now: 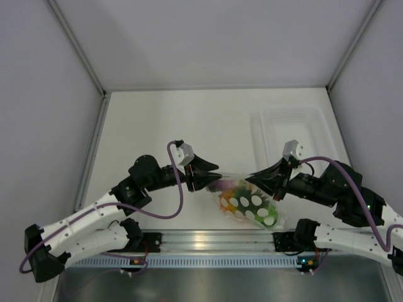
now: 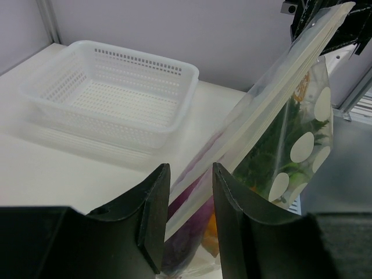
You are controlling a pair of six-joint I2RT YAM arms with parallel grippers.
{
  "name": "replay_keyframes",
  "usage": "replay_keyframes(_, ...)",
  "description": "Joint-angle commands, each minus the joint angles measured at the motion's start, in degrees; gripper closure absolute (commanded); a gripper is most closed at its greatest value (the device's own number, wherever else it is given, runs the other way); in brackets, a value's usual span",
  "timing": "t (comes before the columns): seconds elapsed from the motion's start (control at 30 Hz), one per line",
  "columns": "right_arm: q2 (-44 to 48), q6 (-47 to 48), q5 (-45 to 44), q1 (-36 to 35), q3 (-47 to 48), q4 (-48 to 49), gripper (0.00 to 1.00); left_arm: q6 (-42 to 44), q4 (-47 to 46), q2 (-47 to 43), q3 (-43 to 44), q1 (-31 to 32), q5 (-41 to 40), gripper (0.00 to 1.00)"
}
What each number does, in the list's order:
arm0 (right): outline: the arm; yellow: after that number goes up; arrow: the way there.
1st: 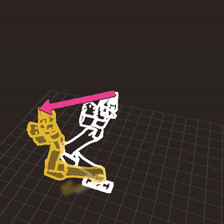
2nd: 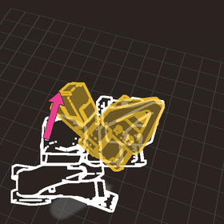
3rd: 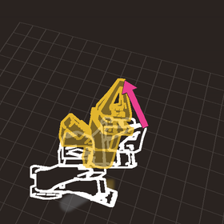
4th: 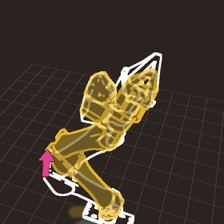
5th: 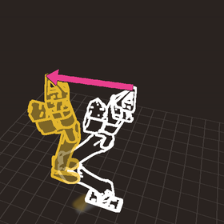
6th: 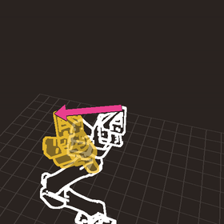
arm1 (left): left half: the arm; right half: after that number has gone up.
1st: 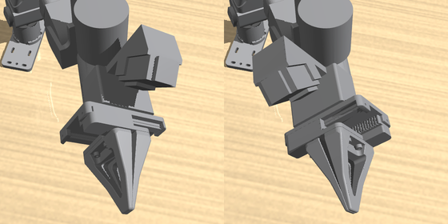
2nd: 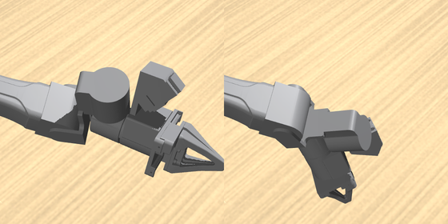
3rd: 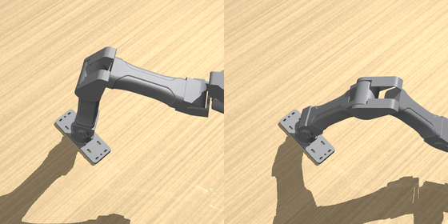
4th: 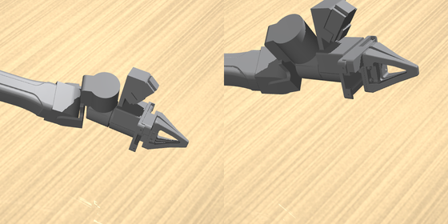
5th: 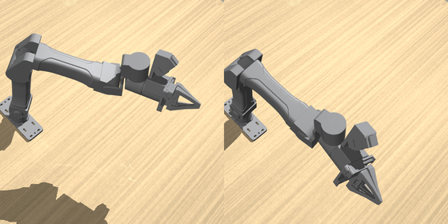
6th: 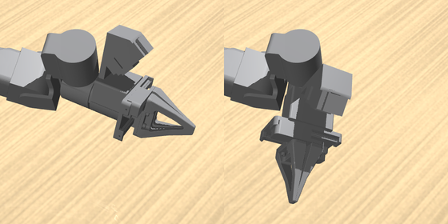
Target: Open the zip-top bag and remove the fake food
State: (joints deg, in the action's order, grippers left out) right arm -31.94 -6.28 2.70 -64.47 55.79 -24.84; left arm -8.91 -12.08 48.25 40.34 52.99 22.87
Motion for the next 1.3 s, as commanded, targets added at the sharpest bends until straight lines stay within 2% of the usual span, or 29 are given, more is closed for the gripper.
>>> replay_keyframes(0.0, 0.04, -0.4, 1.34, 0.31, 1.43, 6.03, 1.0, -0.06, -4.45, 0.18, 0.35, 0.18, -0.29, 0.59)
replay_keyframes(0.2, -0.14, 0.13, 2.49, 0.31, 1.25, 5.42, 1.0, 0.38, -4.45, 0.0, 0.27, 0.27, -1.08, 0.59)
replay_keyframes(0.4, -0.05, -0.74, 3.36, 0.39, 1.08, 6.56, 1.0, -1.46, -7.69, 0.53, -0.78, 0.44, 1.47, 0.6)
replay_keyframes(0.63, -0.05, -0.66, 4.77, 0.39, 1.34, 6.82, 1.0, -0.67, -9.02, 2.55, -0.26, 3.26, 1.47, 0.6)
replay_keyframes(0.77, 0.39, -0.4, 4.51, 0.39, 1.34, 6.82, 1.0, -0.32, -9.02, 3.96, -0.17, 3.35, 2.0, 0.73)
replay_keyframes(0.8, 0.39, -0.31, 4.59, 0.31, 1.34, 6.82, 1.0, -0.23, -8.93, 4.13, -0.17, 3.26, 2.0, 0.82)
replay_keyframes(0.87, 0.48, -0.05, 4.42, 0.31, 1.34, 6.82, 1.0, -0.15, -8.93, 4.48, -0.26, 3.26, 2.09, 0.84)
replay_keyframes(0.93, 0.57, 0.04, 4.16, 0.31, 1.25, 6.82, 1.0, -0.23, -8.93, 4.75, -0.17, 3.34, 1.91, 1.0)
replay_keyframes(1.0, 0.57, 0.31, 2.93, 0.31, 0.9, 6.56, 1.0, -0.41, -9.02, 4.4, -0.26, 3.35, 1.39, 1.0)
replay_keyframes(1.1, 0.39, 1.36, -1.88, 0.39, -0.32, 6.21, 1.0, -0.67, -8.93, 3.52, -0.61, 3.35, -2.56, 1.0)
replay_keyframes(1.13, 0.22, 1.45, -4.43, 0.31, -0.68, 6.12, 1.0, -0.76, -8.84, 3.0, -0.61, 3.35, -7.36, 1.0)
replay_keyframes(1.2, -0.83, 1.45, -12.23, 0.31, -1.73, 6.03, 0.77, -1.38, -5.26, 2.29, 0.44, 3.26, -12.74, 1.0)
replay_keyframes(1.27, -2.85, 1.19, -17.09, 0.39, -2.09, 6.12, 0.75, -1.9, -0.79, 1.5, 1.67, 3.35, -21.24, 1.0)
